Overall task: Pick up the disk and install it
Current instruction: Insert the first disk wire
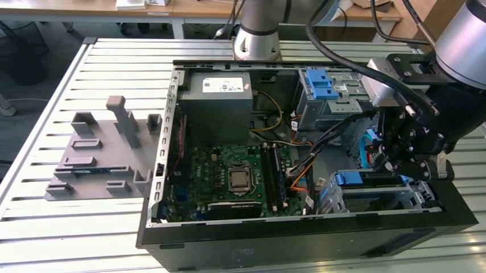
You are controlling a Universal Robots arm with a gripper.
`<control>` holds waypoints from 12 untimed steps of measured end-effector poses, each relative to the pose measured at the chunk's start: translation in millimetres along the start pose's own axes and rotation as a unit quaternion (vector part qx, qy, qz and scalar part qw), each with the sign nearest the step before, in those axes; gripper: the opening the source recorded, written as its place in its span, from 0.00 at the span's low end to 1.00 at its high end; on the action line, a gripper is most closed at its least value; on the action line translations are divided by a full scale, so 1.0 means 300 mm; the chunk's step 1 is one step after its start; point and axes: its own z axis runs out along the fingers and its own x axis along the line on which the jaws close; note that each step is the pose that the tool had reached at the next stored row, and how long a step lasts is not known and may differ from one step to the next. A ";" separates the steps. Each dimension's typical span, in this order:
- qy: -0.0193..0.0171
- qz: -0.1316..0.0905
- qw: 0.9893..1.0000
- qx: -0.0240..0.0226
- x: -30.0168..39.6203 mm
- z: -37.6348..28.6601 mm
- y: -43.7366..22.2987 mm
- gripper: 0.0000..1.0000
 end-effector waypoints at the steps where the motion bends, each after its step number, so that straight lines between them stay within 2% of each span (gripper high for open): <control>1: 0.000 0.000 1.000 0.000 0.000 0.000 -0.001 0.11; 5: 0.000 0.000 1.000 0.000 -0.008 0.000 -0.010 0.11; 12: 0.000 0.000 1.000 0.000 -0.026 0.000 -0.039 0.11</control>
